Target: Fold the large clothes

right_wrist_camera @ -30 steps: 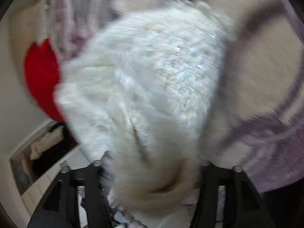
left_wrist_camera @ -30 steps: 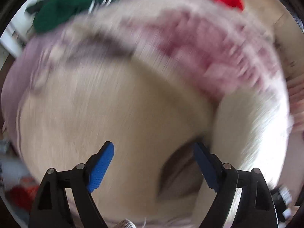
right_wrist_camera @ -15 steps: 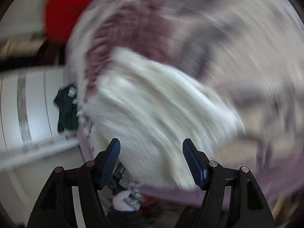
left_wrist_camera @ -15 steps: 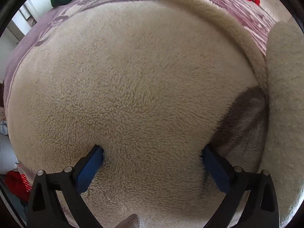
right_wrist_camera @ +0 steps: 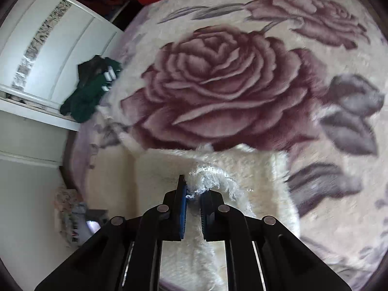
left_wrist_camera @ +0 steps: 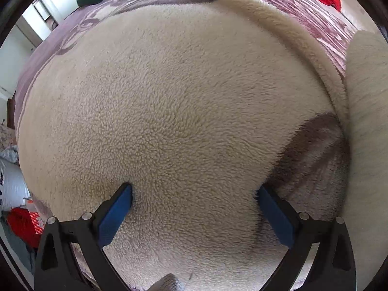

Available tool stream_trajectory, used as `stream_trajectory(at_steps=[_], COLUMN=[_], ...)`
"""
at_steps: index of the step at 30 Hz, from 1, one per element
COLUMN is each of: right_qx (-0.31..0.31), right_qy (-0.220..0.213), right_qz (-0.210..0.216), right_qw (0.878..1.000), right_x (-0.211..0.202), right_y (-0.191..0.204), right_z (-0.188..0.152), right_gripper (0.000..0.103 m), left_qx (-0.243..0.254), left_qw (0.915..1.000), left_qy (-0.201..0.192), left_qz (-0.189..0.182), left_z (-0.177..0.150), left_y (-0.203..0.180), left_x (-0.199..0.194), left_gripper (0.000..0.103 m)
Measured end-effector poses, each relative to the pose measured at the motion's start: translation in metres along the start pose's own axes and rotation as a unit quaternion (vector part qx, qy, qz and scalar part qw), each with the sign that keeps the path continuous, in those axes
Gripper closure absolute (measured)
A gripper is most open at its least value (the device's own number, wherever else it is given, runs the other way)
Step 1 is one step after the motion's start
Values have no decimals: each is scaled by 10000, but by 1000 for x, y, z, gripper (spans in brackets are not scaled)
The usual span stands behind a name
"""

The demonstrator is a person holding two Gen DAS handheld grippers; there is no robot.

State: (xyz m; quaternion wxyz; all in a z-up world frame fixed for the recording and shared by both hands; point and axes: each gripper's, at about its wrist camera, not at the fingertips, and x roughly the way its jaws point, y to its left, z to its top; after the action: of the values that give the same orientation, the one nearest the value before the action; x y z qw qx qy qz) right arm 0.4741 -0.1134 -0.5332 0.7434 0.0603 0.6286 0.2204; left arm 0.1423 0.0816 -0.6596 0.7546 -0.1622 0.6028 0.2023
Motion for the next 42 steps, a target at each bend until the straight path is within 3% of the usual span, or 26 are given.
stream_trajectory(at_steps=[3, 4, 7, 9, 10, 12, 13, 18, 20, 21, 22, 23, 24, 29, 32, 35, 38, 42], right_qx=[331, 452, 891, 1081, 1139, 1170, 1143, 1072, 1018, 973, 902, 953, 1135, 1041, 828, 1099, 1167, 1315], right_qy=[215, 397, 928, 1043, 1027, 1086, 1192, 1911, 2222, 2225, 2171, 2103, 2105, 1038, 641, 800, 986, 1553], right_qz=[-586, -585, 102, 667, 876, 1054, 1077, 1001, 810, 767, 599, 650, 788, 912, 659, 373, 6, 183], right_qw=[9975, 9965, 9916, 9864, 9843, 9815, 9804, 9706, 9663, 9670, 9701, 9708, 9678, 9849, 9923, 9900, 9883, 9789], right_x=[34, 45, 65, 53, 47, 31, 25, 43, 70, 77, 81, 80, 77, -4, -41, -25, 20, 64], right_y=[-36, -44, -62, -66, -67, -67, -68, -68, -68, -67, -65, -64, -63, -58, -62, -89, -113, -118], right_z=[18, 20, 20, 11, 5, -16, -33, -106, -133, -139, -145, -150, -152, -143, -141, -147, -148, -141], right_gripper=[93, 93, 84, 61, 59, 41, 41, 41, 42, 66, 80, 91, 94, 96, 96, 96, 96, 92], left_qx=[-75, -111, -269, -520, -636, -837, -944, -1138, -1053, -983, -910, -803, -698, -255, 62, 187, 288, 391], left_qw=[10000, 9999, 9996, 9985, 9978, 9963, 9952, 9932, 9938, 9944, 9951, 9958, 9964, 9974, 9982, 9984, 9984, 9980], left_qy=[19, 42, 32, -42, -68, -91, -115, -256, -349, -374, -392, -431, -490, -657, -589, -503, -464, -480], left_qz=[31, 48, 17, -134, -182, -198, -211, -61, -51, -42, -21, -4, 3, -128, -135, -160, -113, 93], left_z=[-3, -7, -14, -24, -30, -42, -49, -78, -67, -66, -64, -60, -55, -26, -17, -13, -14, -15], left_y=[2, 3, 6, 9, 10, 11, 10, 1, -12, -17, -21, -28, -36, -72, -100, -113, -119, -113], left_x=[-5, -11, -31, -51, -59, -75, -83, -106, -112, -115, -117, -118, -120, -118, -104, -92, -84, -81], left_gripper=[0, 0, 0, 0, 0, 0, 0, 0, 0, 0, 0, 0, 0, 0, 0, 0, 0, 0])
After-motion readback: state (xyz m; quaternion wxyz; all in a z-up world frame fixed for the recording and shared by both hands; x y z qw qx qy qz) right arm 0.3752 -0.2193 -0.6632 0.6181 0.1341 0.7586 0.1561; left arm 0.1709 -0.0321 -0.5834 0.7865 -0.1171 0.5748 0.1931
